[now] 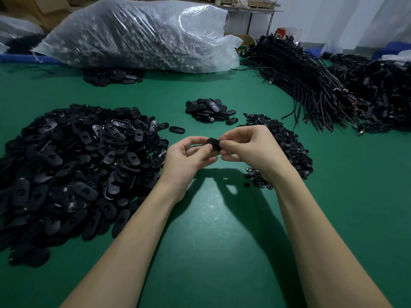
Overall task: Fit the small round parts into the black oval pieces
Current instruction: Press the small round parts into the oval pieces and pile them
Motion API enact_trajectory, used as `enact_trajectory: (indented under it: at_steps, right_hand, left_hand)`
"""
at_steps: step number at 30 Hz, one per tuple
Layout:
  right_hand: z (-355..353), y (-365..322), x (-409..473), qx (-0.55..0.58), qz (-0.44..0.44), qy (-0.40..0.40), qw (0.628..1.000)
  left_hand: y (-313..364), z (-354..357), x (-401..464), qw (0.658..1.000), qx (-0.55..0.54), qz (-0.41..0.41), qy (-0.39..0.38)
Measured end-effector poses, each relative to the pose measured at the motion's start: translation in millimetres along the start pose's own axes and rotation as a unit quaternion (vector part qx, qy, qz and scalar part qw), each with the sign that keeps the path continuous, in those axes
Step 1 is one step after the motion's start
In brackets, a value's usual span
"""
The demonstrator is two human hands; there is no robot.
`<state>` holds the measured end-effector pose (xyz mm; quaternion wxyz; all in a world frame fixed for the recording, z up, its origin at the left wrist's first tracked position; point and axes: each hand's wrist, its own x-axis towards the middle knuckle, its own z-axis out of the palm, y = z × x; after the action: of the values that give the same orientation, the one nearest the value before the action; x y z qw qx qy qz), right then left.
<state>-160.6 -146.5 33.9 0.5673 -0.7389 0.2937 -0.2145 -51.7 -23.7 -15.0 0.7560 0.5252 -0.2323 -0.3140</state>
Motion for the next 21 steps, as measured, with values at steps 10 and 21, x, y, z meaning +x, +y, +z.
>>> enact_trajectory:
  at_steps: [10,21]
  right_hand:
    - [-0.2,-2.0,-2.1,0.008,0.015,0.006,1.0]
    - [1.4,1.0,-1.0,-0.039,0.016,0.028,0.999]
  left_hand:
    - [-0.8,0.0,0.0,1.0,0.002,0.003,-0.006]
    - [2.3,-0.2,-2.1,1.0,0.001,0.001,0.007]
